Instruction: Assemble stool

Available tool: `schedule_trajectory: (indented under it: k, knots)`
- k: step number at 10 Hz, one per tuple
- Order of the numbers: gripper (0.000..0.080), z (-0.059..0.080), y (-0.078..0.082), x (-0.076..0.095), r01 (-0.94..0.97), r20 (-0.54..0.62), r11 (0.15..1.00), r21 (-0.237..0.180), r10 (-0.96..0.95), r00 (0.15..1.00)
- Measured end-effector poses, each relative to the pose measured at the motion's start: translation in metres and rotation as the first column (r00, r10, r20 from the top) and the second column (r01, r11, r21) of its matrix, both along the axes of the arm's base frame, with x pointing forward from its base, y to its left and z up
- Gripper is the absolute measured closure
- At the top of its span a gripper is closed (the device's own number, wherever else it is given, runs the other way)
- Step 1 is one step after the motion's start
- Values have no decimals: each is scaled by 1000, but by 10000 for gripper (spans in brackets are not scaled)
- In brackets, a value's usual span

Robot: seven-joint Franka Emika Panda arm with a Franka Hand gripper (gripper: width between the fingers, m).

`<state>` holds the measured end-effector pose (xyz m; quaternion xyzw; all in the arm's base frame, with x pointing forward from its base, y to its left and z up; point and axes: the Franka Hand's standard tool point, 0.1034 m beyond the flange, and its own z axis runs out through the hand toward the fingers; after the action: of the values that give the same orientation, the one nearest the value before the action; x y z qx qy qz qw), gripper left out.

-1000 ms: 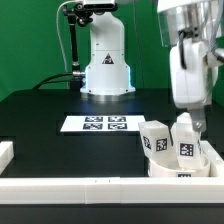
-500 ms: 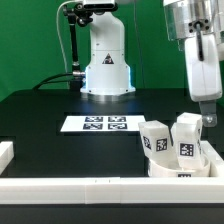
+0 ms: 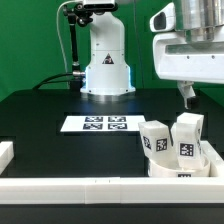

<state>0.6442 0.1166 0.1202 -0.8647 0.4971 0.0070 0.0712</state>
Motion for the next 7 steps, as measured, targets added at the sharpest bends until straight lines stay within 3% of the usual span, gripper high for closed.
schedule_trajectory:
  k: [5,7]
  knots:
    - [150,-1,-3,0,-333,35,942,-38,334,942]
    - [150,-3,-9,1,-586,45,806,-87,591,806]
